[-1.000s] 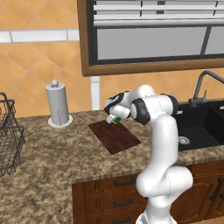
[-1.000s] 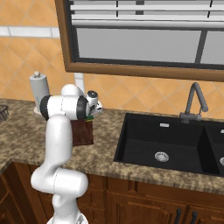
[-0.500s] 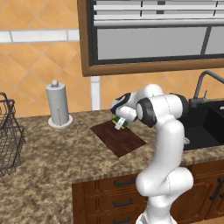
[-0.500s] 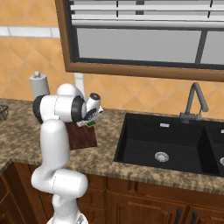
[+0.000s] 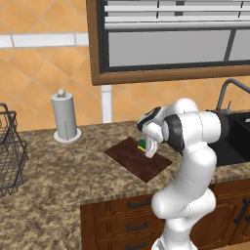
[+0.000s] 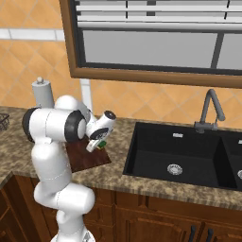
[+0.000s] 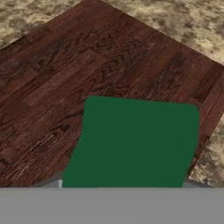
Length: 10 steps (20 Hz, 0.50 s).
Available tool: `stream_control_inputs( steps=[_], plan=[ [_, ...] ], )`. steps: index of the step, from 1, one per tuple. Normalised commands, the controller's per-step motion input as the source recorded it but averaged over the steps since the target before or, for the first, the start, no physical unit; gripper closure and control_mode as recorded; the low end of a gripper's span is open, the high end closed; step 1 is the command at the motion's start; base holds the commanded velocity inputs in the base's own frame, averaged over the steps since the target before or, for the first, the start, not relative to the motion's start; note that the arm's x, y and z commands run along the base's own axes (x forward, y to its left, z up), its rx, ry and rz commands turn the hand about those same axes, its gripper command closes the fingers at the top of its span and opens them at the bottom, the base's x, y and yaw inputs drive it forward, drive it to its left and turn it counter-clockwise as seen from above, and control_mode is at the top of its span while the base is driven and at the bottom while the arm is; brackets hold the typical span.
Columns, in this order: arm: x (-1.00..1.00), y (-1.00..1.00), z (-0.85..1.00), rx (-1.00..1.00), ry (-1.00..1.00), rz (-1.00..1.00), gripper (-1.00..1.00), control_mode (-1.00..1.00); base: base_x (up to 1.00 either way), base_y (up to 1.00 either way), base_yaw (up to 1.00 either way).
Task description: Pick up the sponge from the counter and clean the cutting board by briefly scrubbing or pressing down on the cutting board. Once finished, release the sponge.
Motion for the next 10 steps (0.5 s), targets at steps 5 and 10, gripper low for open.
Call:
stream_control_inputs(
  steps=[5,10],
  plan=[
    [-0.97,-0.34,-0.05,-0.07,-0.08,0.36,1.0,-1.0,0.0,0.0,0.0],
    [0.15,-0.21,0.3,0.0,-0.01,0.04,1.0,-1.0,0.0,0.0,0.0]
  ],
)
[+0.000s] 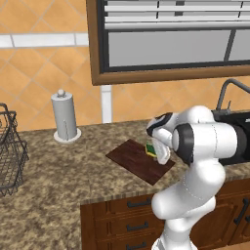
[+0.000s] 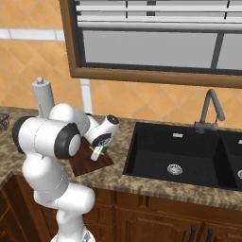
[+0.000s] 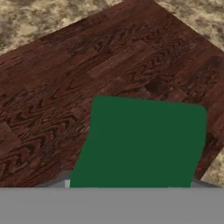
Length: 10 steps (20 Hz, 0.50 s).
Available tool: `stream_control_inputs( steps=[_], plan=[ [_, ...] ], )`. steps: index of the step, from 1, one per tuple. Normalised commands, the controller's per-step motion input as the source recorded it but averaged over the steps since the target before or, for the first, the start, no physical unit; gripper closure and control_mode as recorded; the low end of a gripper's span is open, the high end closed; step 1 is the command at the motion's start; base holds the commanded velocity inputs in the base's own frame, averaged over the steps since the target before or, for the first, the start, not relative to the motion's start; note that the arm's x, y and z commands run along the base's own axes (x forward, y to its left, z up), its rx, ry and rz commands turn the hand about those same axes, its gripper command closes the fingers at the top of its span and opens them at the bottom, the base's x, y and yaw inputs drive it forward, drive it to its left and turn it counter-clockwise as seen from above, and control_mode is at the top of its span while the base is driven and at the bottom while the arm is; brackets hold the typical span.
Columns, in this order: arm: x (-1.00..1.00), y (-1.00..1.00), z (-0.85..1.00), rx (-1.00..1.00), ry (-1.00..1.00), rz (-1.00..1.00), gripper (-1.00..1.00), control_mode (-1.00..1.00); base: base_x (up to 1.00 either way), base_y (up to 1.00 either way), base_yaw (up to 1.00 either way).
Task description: Pick up the sponge from the counter and clean the cutting board by briefly scrubbing or pressing down on the cutting board. Once finished, release the sponge.
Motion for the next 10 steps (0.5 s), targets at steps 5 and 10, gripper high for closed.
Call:
stream_control_inputs(
  steps=[5,10],
  plan=[
    [0.95,-0.13,0.46,0.0,0.01,-0.21,1.0,-1.0,0.0,0.0,0.0],
    [0.38,-0.47,0.05,0.01,0.0,-0.27,1.0,-1.0,0.0,0.0,0.0]
  ],
)
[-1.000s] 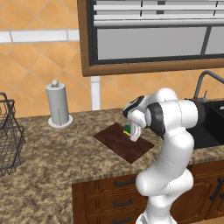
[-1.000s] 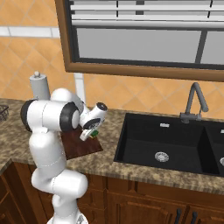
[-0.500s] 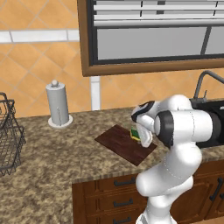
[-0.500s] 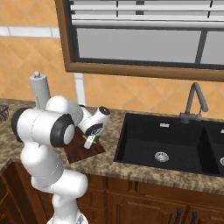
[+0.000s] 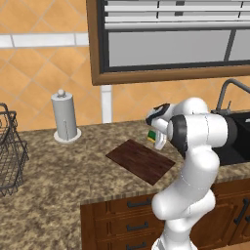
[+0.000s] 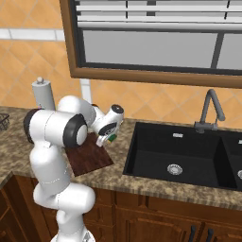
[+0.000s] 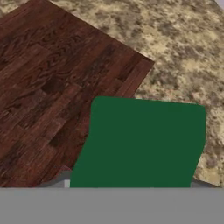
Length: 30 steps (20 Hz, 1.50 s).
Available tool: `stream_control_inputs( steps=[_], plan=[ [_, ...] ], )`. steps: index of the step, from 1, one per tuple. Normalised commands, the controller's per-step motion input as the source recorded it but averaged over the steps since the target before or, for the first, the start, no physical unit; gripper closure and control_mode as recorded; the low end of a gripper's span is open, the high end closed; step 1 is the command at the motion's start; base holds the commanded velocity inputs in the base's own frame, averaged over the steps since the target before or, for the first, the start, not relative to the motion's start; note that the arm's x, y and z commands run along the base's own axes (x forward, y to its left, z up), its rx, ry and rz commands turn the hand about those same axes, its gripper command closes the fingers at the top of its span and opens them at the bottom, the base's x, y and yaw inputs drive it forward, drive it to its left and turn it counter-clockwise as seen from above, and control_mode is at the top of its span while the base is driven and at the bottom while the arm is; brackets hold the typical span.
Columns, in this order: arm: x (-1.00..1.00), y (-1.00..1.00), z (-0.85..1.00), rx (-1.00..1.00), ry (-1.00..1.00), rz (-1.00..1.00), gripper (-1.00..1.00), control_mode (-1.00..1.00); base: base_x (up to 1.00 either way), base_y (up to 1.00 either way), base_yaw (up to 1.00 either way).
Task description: Pick up the sponge from the counter and clean the cutting board by briefly scrubbing or pressing down on the cutting board. Once finished, release the sponge.
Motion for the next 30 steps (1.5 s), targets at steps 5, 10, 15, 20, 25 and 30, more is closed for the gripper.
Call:
stream_control_inputs(
  steps=[5,10,15,20,25,30],
  plan=[
    [0.44,-0.47,-0.13,0.12,0.02,-0.1,1.0,-1.0,0.0,0.0,0.0],
    [0.49,-0.17,-0.27,0.09,0.0,-0.03,-1.0,-1.0,0.0,0.0,0.0],
    [0.37,0.0,-0.25,0.0,0.0,0.0,-1.0,-1.0,0.0,0.0,0.0],
    [0.38,0.06,-0.01,-0.05,0.0,-0.07,-1.0,-1.0,0.0,0.0,0.0],
    [-0.04,0.08,0.31,-0.05,-0.02,-0.19,-1.0,-1.0,0.0,0.0,0.0],
    [-0.96,0.12,0.7,0.15,0.0,-0.09,-1.0,-1.0,0.0,0.0,0.0]
  ],
)
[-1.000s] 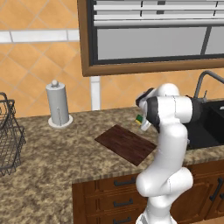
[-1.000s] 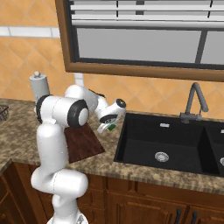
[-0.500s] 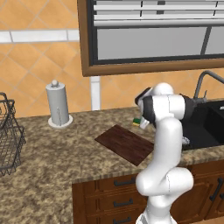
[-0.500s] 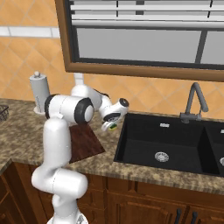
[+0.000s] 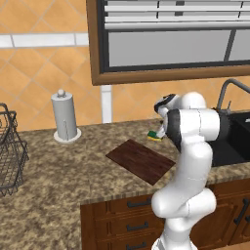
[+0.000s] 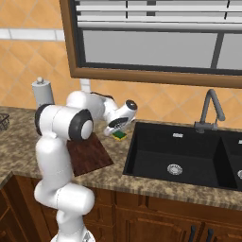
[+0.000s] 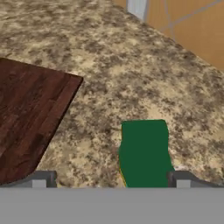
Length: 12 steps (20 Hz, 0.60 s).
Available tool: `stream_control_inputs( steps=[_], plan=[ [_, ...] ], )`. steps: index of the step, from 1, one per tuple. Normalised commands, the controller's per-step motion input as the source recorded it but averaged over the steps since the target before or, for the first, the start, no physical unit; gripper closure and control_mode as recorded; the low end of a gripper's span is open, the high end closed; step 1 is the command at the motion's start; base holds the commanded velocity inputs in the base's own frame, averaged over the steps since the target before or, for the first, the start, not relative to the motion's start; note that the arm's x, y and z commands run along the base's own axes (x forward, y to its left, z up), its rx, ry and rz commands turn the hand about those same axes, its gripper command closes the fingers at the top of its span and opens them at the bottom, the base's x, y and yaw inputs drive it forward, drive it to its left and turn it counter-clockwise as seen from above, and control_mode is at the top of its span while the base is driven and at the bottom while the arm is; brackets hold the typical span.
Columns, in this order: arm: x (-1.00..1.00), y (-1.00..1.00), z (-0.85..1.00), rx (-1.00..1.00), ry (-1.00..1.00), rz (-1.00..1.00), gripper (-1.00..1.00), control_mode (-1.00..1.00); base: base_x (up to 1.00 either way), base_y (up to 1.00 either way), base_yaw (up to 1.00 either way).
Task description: Pick up the sponge from the counter and clean the cutting board by briefly scrubbing or pressing down on the cutting board. Once finished, release the sponge.
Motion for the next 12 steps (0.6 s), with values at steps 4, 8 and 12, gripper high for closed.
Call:
stream_control_inputs(
  steps=[4,8,12],
  plan=[
    [-1.0,0.32,0.47,0.19,0.0,-0.17,-1.0,-1.0,0.0,0.0,0.0],
    [-1.0,0.56,0.74,0.09,0.0,-0.16,-1.0,-1.0,0.0,0.0,0.0],
    [-0.9,0.38,1.0,0.24,0.06,-0.04,-1.0,-1.0,0.0,0.0,0.0]
  ],
)
